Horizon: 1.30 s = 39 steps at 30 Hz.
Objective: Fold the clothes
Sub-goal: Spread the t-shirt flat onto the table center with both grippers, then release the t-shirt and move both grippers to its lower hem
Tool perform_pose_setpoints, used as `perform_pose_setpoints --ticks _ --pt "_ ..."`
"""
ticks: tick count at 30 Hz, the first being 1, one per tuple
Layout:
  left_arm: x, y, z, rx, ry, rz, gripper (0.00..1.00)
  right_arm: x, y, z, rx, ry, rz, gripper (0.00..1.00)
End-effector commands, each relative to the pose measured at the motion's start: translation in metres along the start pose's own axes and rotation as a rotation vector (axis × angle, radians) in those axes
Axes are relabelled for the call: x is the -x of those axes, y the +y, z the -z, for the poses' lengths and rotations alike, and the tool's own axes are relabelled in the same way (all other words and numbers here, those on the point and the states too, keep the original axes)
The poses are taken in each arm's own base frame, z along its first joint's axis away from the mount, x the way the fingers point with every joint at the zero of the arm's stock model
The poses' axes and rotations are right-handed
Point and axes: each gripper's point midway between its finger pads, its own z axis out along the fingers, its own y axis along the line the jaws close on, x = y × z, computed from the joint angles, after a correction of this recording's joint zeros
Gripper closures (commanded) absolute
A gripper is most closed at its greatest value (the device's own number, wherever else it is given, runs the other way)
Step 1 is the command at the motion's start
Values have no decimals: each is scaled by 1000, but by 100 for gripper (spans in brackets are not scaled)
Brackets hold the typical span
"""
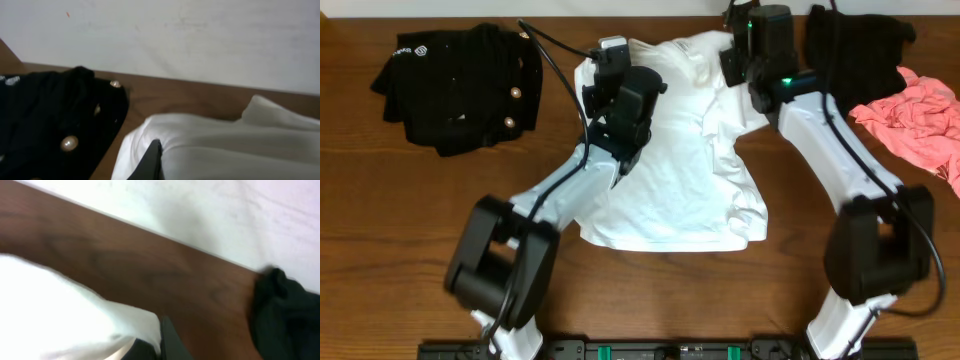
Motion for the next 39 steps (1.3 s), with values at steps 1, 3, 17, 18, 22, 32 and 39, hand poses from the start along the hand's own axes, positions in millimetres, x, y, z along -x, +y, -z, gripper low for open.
perform_pose_setpoints --ticks 1,3,17,18,22,32,39 --pt "-9 15 -26 67 -25 35 94 -7 -11 -25 -22 -20 -12 99" --pt "-12 18 -39 79 -50 68 92 -8 -14 -40 -33 -51 -19 99" --pt "-32 29 -76 84 -83 56 7 11 -51 -67 -138 -241 -64 1" --pt "-32 28 -73 81 -75 20 4 18 -53 -60 -140 -250 -66 1" --pt "-20 28 -63 64 -52 -19 2 37 -55 -34 -127 -256 -80 1" --pt "-5 45 4 -98 209 -117 2 4 -28 56 45 61 -188 1" --pt "-55 59 101 -318 646 -81 2 -74 -4 116 123 444 -279 1"
